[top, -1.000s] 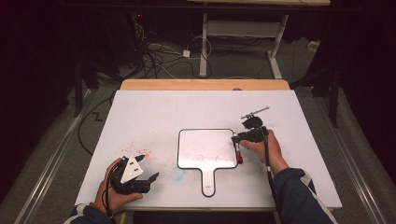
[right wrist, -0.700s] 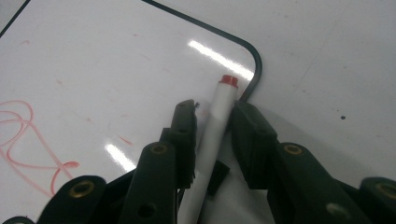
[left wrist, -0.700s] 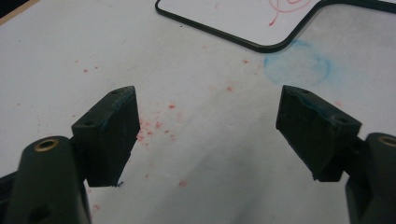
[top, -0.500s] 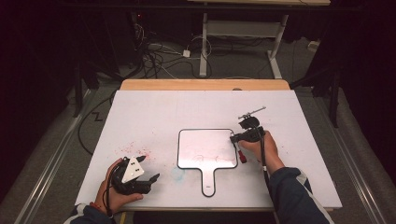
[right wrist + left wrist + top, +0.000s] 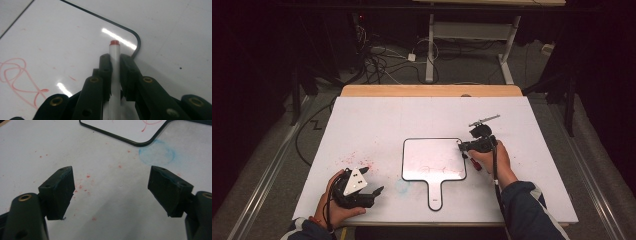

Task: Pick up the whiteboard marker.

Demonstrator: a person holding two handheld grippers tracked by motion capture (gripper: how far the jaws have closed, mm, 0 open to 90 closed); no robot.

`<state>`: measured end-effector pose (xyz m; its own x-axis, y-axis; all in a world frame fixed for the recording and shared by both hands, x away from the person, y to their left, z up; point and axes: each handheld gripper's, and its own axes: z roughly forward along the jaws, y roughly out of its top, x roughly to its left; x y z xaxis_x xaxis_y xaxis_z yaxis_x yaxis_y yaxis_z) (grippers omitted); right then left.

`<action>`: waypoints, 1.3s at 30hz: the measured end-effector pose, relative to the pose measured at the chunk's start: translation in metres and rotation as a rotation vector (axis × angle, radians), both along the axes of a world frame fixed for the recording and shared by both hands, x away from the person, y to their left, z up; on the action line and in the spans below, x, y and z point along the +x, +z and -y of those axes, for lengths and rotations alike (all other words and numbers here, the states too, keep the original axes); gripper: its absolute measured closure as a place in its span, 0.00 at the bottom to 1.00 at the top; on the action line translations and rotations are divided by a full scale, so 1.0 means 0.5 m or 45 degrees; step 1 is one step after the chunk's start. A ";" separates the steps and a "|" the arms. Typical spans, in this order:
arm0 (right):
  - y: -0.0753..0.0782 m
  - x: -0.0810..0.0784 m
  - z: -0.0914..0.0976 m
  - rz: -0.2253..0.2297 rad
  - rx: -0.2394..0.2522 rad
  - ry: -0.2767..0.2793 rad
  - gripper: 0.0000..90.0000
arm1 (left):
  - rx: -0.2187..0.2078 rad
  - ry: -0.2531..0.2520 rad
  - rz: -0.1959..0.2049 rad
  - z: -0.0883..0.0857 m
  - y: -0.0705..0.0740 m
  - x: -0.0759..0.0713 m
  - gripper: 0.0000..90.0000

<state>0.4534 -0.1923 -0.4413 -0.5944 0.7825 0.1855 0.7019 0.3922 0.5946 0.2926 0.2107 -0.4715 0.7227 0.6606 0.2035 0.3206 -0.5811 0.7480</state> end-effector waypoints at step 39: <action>0.074 -0.194 -0.098 0.518 0.458 0.208 0.90 | -0.628 -0.232 -0.223 0.292 0.084 0.090 0.40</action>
